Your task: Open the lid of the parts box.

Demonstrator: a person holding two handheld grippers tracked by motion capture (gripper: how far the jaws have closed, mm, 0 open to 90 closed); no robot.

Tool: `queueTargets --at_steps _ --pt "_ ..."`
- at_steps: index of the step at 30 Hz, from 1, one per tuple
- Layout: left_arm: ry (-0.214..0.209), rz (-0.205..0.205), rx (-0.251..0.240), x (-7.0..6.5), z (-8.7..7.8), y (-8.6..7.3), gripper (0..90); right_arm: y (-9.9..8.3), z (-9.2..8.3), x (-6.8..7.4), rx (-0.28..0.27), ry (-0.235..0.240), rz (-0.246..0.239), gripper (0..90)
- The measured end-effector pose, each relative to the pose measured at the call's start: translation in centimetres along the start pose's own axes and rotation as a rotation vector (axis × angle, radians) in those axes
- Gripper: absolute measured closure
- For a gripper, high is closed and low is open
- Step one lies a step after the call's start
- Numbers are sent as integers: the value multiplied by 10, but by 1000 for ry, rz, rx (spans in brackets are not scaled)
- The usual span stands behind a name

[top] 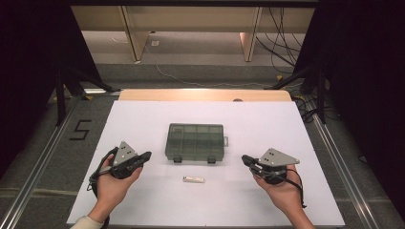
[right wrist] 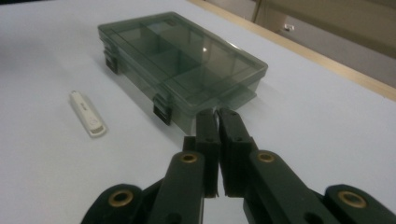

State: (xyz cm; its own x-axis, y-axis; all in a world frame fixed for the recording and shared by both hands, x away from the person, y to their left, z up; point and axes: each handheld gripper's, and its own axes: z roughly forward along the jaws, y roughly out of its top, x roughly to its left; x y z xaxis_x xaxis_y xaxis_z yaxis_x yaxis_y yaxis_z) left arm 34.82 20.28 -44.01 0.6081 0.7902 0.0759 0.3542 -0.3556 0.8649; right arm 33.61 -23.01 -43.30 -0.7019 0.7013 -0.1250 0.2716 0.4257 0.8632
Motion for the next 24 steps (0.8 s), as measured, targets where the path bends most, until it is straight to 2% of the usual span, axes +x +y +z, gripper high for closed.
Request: queueTargets --at_steps 2,3,6,7,8,9,11,13,14,15,18,19,20,22,24 --pt "-2 -11 6 0 1 0 895 1 4 -2 -6 -5 -4 881" --pt "-3 10 20 2 5 2 896 3 9 -3 8 -12 21 886" --pt "1 8 26 1 9 3 895 3 14 -4 15 -16 22 895" --pt "-9 18 40 1 15 5 896 3 18 -5 28 -24 52 900" --pt "-7 10 39 -1 17 5 896 4 19 -5 27 -31 58 900" --pt "-7 21 52 -1 19 6 896 4 20 -5 26 -29 62 900" --pt "-9 21 62 -2 25 7 896 5 25 -7 28 -25 51 900" --pt "-8 39 83 0 30 7 897 5 30 -7 43 -18 60 900" --pt "-11 15 95 -2 33 7 897 5 33 -6 48 -14 59 900" --pt "-9 42 116 0 34 8 897 5 35 -6 58 -9 55 900" --pt "-15 51 151 1 42 7 897 4 45 -4 81 8 50 900" --pt "-16 39 146 0 45 6 897 4 47 -4 88 12 43 900" --pt "-11 50 172 1 47 6 897 4 50 -4 99 22 43 900" --pt "-11 54 166 1 49 6 897 3 54 -3 102 20 35 900" --pt "-14 53 185 1 55 4 897 4 60 -2 117 31 29 900"
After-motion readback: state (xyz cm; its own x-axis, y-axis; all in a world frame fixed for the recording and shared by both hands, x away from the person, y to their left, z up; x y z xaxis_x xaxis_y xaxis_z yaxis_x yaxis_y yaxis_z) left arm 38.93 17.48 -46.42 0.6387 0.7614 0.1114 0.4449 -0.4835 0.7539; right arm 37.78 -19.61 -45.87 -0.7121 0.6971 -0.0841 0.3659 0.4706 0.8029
